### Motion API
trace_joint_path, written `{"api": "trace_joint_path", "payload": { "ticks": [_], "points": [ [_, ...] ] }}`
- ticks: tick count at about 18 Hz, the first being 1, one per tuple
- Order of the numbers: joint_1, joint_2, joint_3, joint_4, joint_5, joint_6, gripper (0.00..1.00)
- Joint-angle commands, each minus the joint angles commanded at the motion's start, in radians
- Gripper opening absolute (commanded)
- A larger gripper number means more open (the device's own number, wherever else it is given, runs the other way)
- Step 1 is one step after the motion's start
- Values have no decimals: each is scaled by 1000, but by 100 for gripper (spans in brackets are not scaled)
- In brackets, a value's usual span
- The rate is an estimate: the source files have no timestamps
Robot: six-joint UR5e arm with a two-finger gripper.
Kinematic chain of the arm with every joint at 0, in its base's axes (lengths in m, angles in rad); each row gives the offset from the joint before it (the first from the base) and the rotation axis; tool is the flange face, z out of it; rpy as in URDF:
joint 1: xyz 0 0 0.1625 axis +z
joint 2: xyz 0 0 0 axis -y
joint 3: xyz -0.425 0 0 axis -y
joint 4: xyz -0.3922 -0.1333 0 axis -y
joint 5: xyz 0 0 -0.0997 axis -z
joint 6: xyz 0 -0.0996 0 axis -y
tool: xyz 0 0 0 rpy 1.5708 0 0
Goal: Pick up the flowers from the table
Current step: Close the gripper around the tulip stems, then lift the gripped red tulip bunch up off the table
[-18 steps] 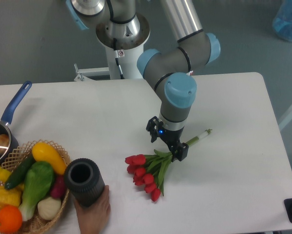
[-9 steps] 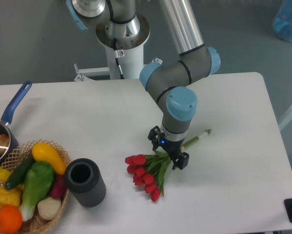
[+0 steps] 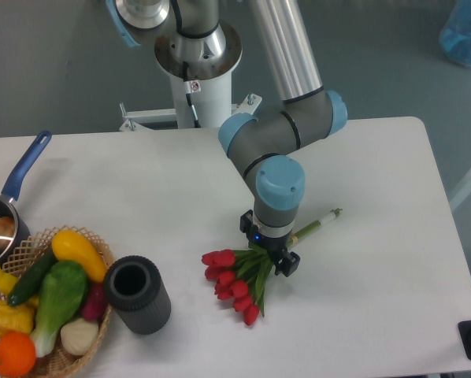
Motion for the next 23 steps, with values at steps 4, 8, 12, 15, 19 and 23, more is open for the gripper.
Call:
{"api": "trace_joint_path", "payload": {
  "ticks": [4,8,12,15,19,23],
  "points": [
    [2,17,6,-3,-32,-75,0],
    [0,20,26,2,-43,-130,0],
    [9,80,31,2,-35,-143,0],
    [51,138,67,-34,-34,-146,0],
    [52,152,138,-144,-34,-161,0],
    [51,189,186,-163,-41,-150,0]
  ]
}}
